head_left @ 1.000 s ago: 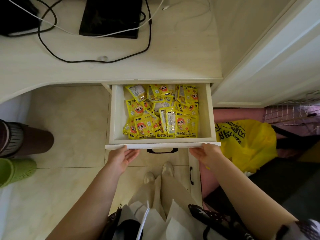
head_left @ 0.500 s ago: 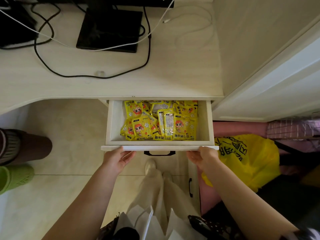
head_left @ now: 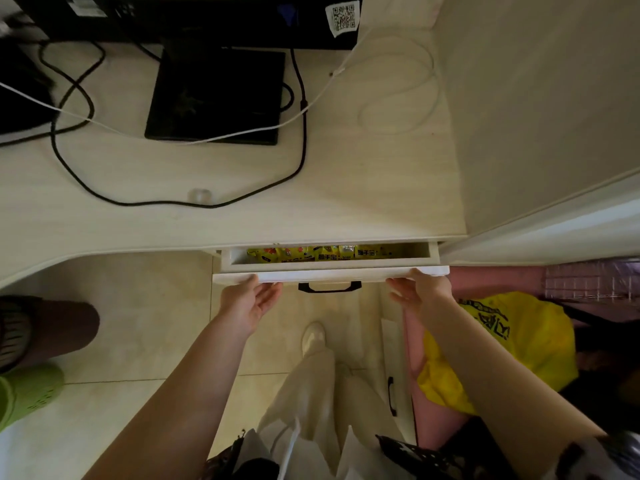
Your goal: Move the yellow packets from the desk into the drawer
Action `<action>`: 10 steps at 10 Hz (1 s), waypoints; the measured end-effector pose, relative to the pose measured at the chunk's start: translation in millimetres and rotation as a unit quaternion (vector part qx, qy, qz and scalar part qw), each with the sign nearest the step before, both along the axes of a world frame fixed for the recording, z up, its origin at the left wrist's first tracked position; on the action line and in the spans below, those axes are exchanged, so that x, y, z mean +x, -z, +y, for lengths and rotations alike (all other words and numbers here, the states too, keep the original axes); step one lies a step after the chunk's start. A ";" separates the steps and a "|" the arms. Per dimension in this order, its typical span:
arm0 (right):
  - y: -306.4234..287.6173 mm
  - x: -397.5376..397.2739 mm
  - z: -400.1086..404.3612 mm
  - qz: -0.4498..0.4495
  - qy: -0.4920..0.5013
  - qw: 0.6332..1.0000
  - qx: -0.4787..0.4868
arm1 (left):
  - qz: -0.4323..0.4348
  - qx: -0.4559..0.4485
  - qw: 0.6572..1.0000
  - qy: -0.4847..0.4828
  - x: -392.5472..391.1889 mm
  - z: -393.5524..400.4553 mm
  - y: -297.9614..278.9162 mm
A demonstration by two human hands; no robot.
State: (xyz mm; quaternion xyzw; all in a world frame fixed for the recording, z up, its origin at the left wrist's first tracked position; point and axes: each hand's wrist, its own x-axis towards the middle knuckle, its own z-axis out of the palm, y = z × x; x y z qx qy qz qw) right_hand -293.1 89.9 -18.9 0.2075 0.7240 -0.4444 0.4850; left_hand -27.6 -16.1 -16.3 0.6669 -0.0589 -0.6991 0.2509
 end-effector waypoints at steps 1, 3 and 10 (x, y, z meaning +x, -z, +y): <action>2.8 -4.7 -16.1 0.005 0.007 1.000 -0.016 | 0.019 -0.009 1.000 0.004 -1.7 -16.2 5.0; 13.6 -13.0 -33.8 0.007 0.007 0.999 -0.037 | 0.002 -0.009 0.999 0.051 -2.1 -36.5 15.8; 22.7 -13.4 -2.8 0.144 -0.263 0.954 0.025 | -0.162 -0.130 0.948 0.240 8.7 -10.4 -2.2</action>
